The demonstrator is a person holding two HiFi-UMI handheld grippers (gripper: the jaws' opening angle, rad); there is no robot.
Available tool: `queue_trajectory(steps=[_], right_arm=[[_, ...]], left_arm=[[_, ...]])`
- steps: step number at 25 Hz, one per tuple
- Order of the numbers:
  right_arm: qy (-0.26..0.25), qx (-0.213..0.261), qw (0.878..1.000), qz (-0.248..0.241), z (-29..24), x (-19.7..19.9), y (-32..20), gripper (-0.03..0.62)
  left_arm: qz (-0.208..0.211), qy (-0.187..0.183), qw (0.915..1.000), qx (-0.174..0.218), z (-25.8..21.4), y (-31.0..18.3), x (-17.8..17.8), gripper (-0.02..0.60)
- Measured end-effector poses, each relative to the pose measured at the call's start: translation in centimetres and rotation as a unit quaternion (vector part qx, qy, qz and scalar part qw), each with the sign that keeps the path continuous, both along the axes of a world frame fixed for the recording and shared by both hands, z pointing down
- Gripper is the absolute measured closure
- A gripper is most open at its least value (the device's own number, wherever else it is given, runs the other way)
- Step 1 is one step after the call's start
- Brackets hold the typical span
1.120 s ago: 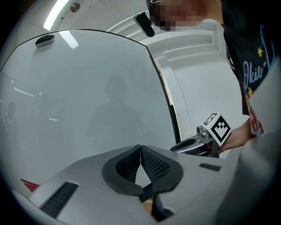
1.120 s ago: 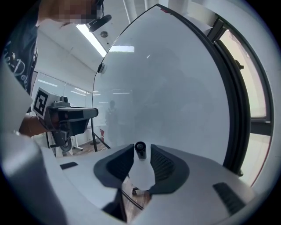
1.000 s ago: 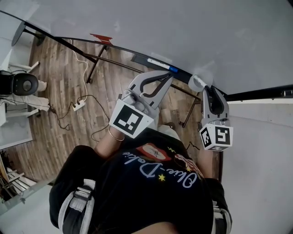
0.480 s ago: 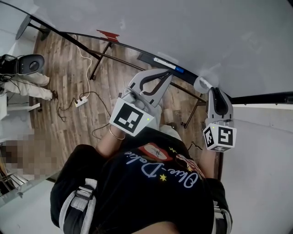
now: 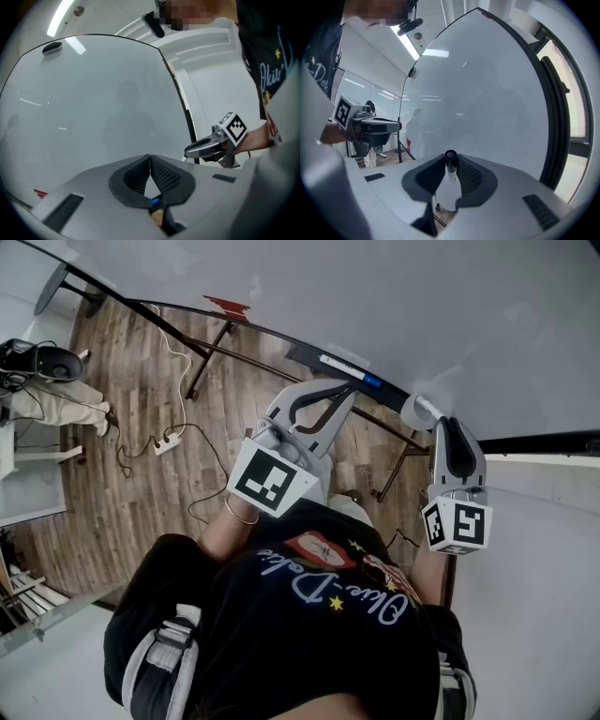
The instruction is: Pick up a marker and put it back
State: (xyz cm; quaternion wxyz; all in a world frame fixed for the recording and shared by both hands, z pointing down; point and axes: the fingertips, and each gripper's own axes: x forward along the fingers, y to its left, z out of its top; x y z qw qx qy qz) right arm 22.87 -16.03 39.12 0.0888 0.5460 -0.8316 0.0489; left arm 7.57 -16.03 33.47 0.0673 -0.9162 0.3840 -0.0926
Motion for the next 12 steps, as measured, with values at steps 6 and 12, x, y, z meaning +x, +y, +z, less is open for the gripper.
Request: queue_trajectory(steps=[6,12], right_arm=[[-0.007,0.016,1.000,0.000,-1.9,0.3,0.5,0.522],[-0.025,0.038,0.999,0.002,-3.6,1.1,1.4,0.522]], left_arm=[[0.001,0.002,1.0000,0.004,-0.6,0.2,0.4,0.578],[0.012,-0.001,0.9999,0.009,-1.0,0.5,1.2,0.578]])
